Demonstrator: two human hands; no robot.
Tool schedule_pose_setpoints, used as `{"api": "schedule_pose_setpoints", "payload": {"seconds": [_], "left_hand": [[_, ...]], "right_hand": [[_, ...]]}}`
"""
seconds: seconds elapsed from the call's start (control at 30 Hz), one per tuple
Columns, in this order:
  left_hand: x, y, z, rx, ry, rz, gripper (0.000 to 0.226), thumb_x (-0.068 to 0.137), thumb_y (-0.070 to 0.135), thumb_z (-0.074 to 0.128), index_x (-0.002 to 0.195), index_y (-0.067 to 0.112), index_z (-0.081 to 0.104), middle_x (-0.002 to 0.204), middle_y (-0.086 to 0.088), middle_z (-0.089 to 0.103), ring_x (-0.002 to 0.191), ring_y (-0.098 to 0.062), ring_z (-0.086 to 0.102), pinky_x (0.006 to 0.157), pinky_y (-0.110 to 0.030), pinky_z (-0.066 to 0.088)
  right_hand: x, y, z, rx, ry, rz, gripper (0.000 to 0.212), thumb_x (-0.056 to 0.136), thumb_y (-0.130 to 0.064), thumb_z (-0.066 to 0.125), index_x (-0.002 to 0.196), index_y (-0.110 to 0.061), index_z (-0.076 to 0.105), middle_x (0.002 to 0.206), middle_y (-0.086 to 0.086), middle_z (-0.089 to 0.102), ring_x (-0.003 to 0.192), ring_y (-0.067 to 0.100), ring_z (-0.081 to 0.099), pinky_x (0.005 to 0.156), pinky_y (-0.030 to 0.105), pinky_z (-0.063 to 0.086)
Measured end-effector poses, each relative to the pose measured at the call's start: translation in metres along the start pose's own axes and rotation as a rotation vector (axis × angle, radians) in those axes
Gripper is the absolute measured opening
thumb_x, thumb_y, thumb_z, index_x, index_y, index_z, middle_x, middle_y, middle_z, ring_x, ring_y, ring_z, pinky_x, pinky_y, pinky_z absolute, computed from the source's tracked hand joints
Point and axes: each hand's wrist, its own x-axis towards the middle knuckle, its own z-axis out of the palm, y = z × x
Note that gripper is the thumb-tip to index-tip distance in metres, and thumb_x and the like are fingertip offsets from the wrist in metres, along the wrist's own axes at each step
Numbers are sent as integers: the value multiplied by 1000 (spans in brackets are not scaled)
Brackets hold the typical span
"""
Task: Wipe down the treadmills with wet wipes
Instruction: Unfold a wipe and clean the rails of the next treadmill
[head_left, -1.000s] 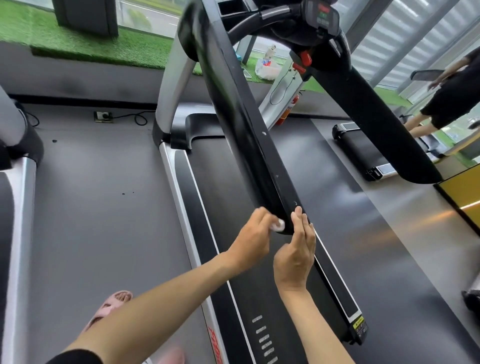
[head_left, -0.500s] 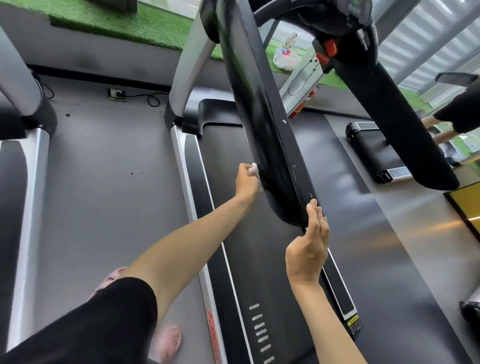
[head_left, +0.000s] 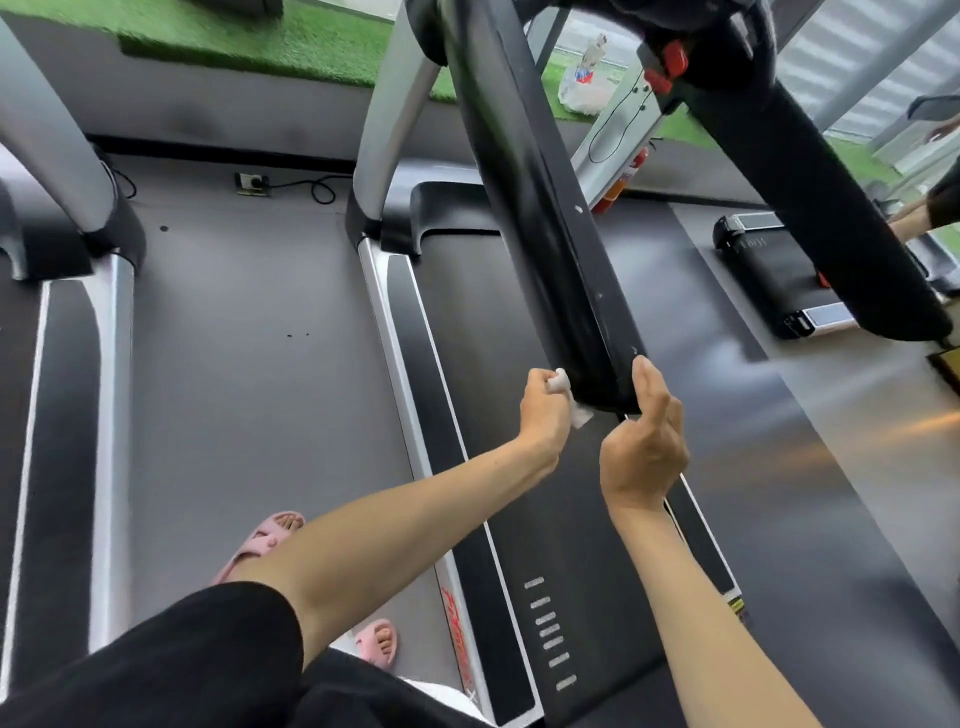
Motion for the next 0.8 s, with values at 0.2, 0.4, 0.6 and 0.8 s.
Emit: {"api": "schedule_pose_setpoints", "payload": {"seconds": [0.2,0.4,0.6,0.8], "left_hand": [[-19,9,10,-283,-78,-191,14,77,3,39,85,7,49,79,-10,62,84,-25,58,98,-41,49],[-56,40,22,-418,-70,-231,38,76,-25,28,61,7,39,42,-5,48,72,-30,53,92,-45,51],[-73,89,35,-395,-180,-47,29,86,-16,33,68,0,48,47,-8,56,52,-22,59,63,-34,52],[-65,134,15,-180,-314,56,23,93,-9,37,93,8,53,87,-12,58,78,-25,59,75,-39,52]], "right_hand": [[17,-2,-24,266,-44,195,73,69,19,38,135,-14,39,109,3,72,104,22,62,74,10,36],[39,2,-38,527,-159,606,64,75,14,36,132,-13,45,85,-1,72,93,24,65,96,43,47],[47,5,-63,622,-130,750,62,77,9,40,134,-14,45,74,-8,67,96,21,63,100,42,45],[85,5,-93,846,-209,735,29,85,1,55,109,-13,63,86,4,69,94,27,65,88,36,53]]}}
